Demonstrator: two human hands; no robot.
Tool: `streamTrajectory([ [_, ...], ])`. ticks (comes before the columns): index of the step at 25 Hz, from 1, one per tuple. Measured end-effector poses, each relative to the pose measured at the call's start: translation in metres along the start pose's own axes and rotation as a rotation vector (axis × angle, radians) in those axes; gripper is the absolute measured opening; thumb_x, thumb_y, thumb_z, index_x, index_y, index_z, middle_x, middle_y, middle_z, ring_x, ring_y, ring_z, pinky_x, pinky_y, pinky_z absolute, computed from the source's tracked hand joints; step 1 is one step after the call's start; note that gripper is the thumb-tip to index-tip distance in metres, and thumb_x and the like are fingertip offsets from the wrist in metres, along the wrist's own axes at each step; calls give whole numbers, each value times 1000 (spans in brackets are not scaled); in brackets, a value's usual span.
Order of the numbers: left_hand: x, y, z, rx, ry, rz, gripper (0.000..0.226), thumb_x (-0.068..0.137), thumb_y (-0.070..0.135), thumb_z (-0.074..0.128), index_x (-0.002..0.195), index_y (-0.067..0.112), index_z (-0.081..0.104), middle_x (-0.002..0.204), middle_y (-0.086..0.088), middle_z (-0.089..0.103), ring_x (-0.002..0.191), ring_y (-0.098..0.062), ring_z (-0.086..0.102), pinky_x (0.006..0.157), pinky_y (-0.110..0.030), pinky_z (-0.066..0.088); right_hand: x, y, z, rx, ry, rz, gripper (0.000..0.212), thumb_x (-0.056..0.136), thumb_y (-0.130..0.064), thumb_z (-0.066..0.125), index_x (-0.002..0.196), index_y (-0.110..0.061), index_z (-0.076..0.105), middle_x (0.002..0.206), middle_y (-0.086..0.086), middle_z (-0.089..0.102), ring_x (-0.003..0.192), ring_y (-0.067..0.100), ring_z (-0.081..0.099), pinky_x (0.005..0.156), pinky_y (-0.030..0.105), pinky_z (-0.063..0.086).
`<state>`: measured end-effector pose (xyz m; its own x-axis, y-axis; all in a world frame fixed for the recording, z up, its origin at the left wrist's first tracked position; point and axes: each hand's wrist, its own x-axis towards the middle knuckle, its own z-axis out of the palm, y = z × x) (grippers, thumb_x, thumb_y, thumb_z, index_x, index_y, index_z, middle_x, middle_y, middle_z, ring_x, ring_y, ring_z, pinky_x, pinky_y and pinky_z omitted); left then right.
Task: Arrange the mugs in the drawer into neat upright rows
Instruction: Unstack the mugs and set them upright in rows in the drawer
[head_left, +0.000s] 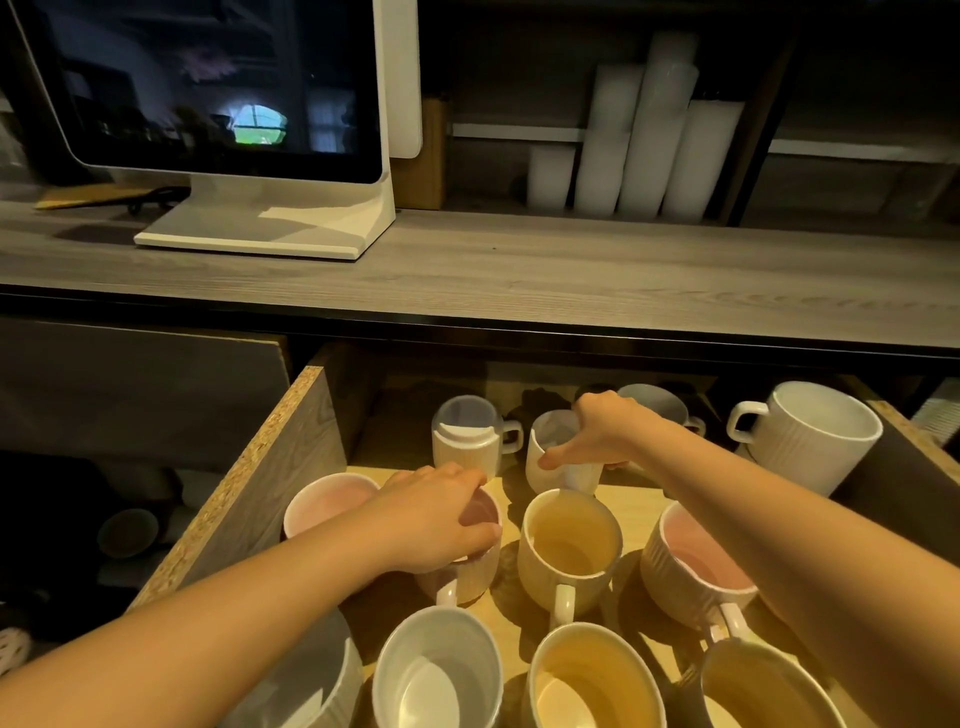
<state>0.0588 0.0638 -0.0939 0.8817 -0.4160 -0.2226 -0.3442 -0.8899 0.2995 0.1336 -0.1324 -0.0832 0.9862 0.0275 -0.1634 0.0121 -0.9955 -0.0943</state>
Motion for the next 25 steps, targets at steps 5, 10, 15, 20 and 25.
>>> streamTrajectory([
  [5,-1,4,-5,-13,51,-1,55,90,48,47,139,30,31,144,4,41,124,-16,45,103,-37,40,-10,3,-1,11,37,-31,68,75,-66,57,121,-15,56,103,4,64,88,18,60,69,25,49],
  [10,23,5,-26,317,220,2,65,90,48,47,145,25,22,150,-3,30,134,-23,33,108,-38,30,-28,19,-10,-78,112,-147,58,86,-57,48,127,-16,53,107,4,65,93,19,63,68,26,48],
  [15,71,8,-22,361,132,-191,73,84,49,57,142,18,26,142,-10,39,128,-29,39,102,-44,38,-40,39,-15,-53,142,-170,50,89,-53,44,126,-20,52,107,3,67,93,19,63,77,32,55],
  [20,88,-3,-14,285,150,-269,46,83,42,64,118,17,51,111,-6,59,94,-21,60,81,-33,53,-42,46,-15,-40,139,-185,49,90,-53,44,126,-20,53,108,4,67,95,19,63,81,35,56],
  [25,81,-7,-18,201,218,-189,52,80,34,70,124,17,49,110,-4,56,92,-16,57,74,-23,50,-45,45,-16,-42,156,-192,48,90,-52,44,125,-21,54,105,3,67,92,18,63,76,30,55],
])
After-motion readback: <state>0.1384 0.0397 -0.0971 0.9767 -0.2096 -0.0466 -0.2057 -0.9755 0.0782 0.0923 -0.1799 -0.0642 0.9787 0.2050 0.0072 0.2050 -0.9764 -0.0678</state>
